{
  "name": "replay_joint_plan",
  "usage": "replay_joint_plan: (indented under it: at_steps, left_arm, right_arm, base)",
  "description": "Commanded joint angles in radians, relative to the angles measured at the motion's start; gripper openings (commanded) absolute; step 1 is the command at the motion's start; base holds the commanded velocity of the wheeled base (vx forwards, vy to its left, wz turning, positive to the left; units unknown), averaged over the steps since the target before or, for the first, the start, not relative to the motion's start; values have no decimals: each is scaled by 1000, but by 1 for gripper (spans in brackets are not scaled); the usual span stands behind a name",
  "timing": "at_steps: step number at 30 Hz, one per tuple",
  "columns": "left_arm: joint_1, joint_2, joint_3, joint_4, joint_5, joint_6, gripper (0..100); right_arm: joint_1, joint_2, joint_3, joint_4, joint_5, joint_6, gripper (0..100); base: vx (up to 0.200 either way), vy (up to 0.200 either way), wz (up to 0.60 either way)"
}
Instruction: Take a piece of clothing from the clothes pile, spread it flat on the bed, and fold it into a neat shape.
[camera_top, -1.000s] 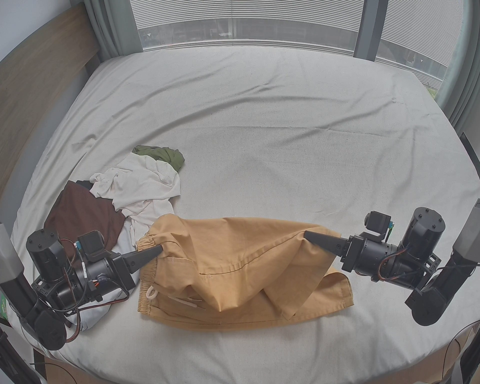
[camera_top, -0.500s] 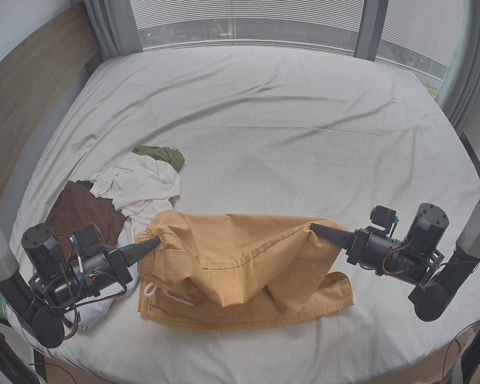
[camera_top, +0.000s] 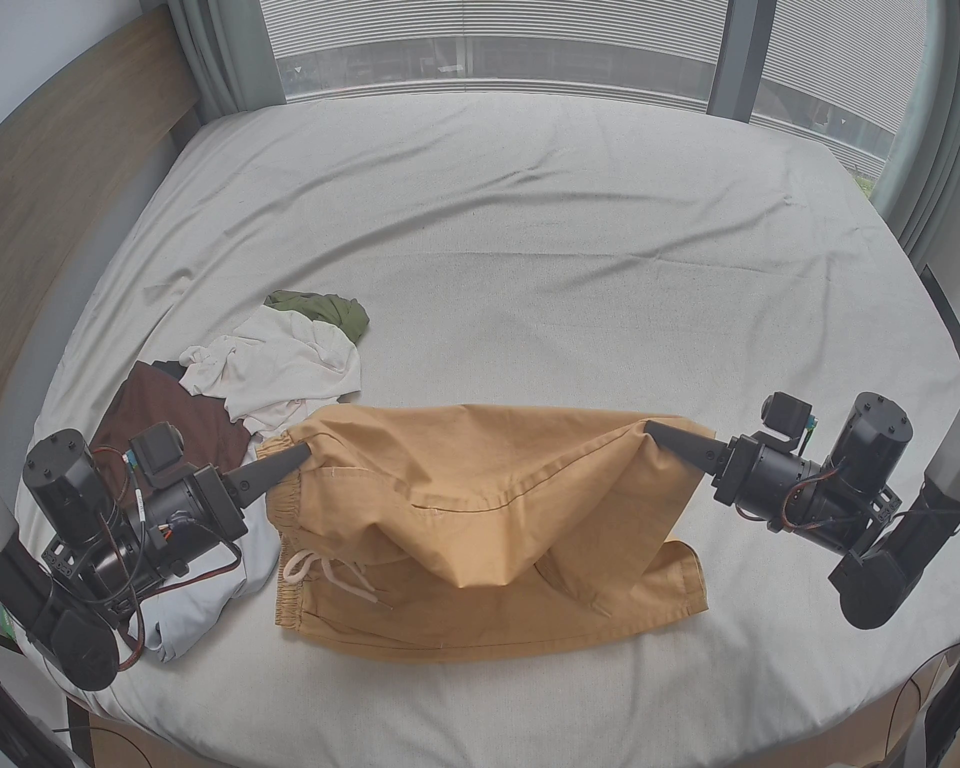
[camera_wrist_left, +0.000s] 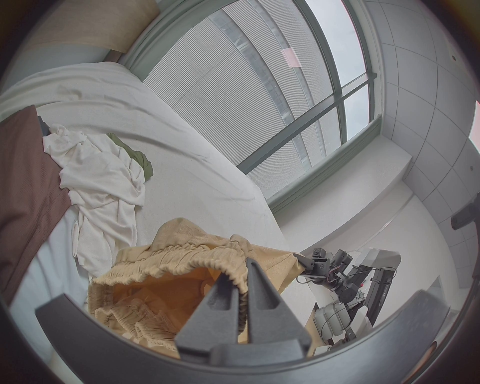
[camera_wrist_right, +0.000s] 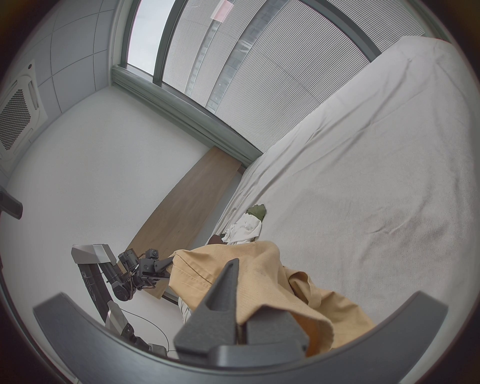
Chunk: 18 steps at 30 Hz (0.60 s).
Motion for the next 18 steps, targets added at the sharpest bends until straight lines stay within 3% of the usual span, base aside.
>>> replay_joint_plan:
  at_steps: [1, 18]
  left_arm:
    - [1, -13, -6, -3, 0, -1, 0]
    - [58, -3, -27, -3, 0, -4, 0]
  right_arm:
    - [-18, -15, -1, -1, 3, 0, 0]
    - [-79, -26, -17, -1, 23, 0, 0]
  base:
    - [0, 0, 0]
    - [0, 0, 0]
